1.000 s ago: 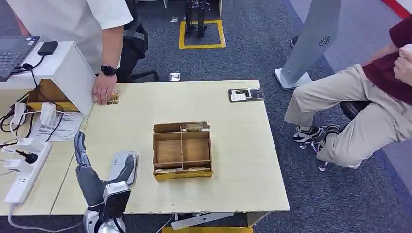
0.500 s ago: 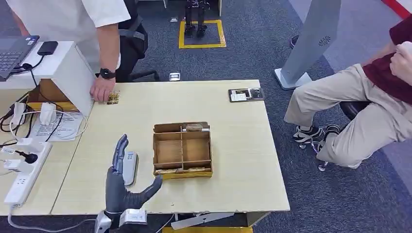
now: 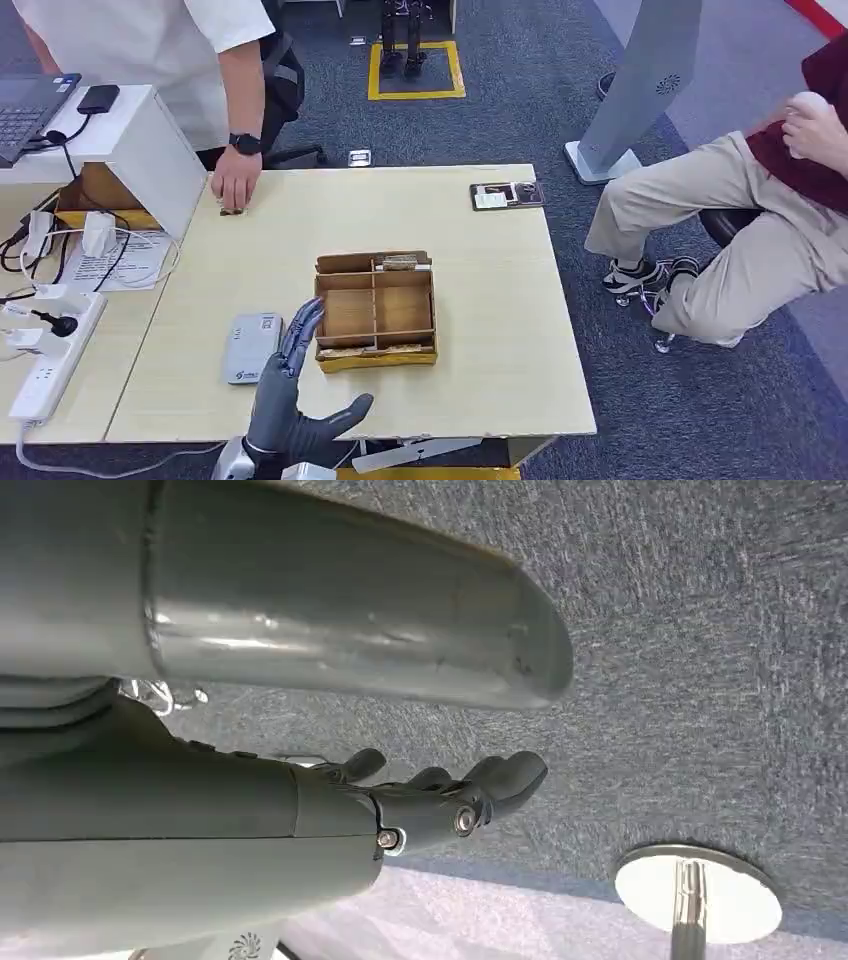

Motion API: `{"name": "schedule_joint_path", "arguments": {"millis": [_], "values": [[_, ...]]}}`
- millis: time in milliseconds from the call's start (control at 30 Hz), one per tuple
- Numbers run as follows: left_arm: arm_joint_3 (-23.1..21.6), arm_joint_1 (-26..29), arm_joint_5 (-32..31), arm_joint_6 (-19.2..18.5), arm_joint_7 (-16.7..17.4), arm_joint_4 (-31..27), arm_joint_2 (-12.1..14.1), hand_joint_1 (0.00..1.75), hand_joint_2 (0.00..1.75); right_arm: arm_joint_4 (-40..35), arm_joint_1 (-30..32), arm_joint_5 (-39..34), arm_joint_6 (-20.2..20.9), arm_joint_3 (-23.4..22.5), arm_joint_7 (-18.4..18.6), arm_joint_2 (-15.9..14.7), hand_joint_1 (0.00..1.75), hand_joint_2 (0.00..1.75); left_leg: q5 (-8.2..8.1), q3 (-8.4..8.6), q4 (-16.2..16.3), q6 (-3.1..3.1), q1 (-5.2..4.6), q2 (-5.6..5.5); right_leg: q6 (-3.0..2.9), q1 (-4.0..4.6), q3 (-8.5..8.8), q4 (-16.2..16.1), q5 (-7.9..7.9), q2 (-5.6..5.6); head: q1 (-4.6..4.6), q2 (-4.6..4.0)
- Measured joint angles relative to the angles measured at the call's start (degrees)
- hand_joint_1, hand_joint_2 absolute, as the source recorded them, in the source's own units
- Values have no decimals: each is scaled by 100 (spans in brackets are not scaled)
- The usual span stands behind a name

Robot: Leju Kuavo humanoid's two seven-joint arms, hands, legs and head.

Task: Pass the card to the sensor for recognition and then transmit it.

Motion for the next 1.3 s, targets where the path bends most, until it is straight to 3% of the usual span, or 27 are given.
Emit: {"name": "schedule_joint_path", "arguments": {"millis": [367, 800, 1300], "values": [[-168, -395, -1587, 551, 1049, 779, 17, 0, 175, 55, -2, -9, 0, 2, 63, -15, 0, 0, 0, 0, 0, 0, 0, 0, 0, 0, 0, 0, 0, 0, 2, 0], [-269, -637, -2424, 630, 1710, 1248, 37, 0, 175, 107, -2, -13, 0, 9, 85, -39, 0, 0, 0, -1, 0, 0, 0, 0, 0, 0, 0, 0, 0, 0, 0, 0], [-278, -685, -2484, 641, 1747, 1379, 37, 0, 175, 125, -2, -13, 0, 9, 87, -46, 0, 0, 0, 0, 0, 0, 0, 0, 0, 0, -1, 0, 0, 0, 0, 0]]}}
